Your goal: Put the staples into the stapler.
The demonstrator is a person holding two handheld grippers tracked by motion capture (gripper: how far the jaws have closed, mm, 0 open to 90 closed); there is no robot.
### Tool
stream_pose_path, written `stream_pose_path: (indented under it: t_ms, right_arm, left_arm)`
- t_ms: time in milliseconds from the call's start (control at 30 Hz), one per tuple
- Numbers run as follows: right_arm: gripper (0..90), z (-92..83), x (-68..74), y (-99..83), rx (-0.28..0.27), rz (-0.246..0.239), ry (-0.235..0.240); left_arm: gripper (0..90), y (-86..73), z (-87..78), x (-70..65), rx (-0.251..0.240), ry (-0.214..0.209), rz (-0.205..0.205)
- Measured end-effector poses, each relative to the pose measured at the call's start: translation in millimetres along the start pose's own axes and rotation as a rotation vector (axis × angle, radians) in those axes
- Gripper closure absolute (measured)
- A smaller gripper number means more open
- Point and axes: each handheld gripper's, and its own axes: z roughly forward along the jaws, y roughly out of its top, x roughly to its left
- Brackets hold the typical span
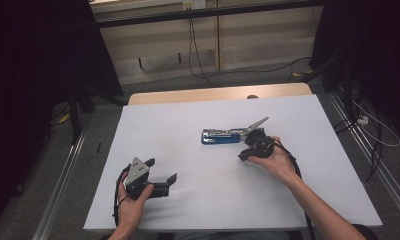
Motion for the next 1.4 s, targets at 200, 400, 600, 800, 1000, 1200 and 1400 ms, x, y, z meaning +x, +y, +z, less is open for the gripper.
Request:
stream_pose_path:
  t_ms: [200,400,600,800,1000,1200,1400]
  right_arm:
    - [79.3,-2.0,-0.7,0.8,-0.026,0.004,0.012]
    - [79.3,-5.3,0.0,2.5,-0.062,-0.002,0.018]
    - [79.3,-9.4,0.2,8.4,-0.087,-0.013,0.013]
    - [79.3,-8.2,2.9,16.9,-0.111,-0.028,0.026]
    - [79.3,-5.3,2.3,26.4,-0.142,-0.039,0.040]
    - [79.3,-3.4,2.0,33.9,-0.172,-0.047,0.048]
    - [79.3,-3.2,-0.6,40.5,-0.196,-0.048,0.046]
  left_arm:
    - [4.6,0.0,1.1,-0.1,-0.001,-0.004,-0.003]
    - [4.6,-0.7,0.8,3.0,-0.005,-0.013,-0.032]
    - [4.4,2.3,-2.5,-3.7,-0.007,0.023,0.072]
    - [4.3,0.8,1.6,-4.8,0.006,0.000,0.052]
    - [4.3,0.8,1.1,-4.1,0.003,-0.002,0.053]
    - [4.3,-0.4,1.3,-1.7,0.004,-0.003,0.016]
    - [3.8,-0.1,-0.2,0.4,-0.001,0.015,0.011]
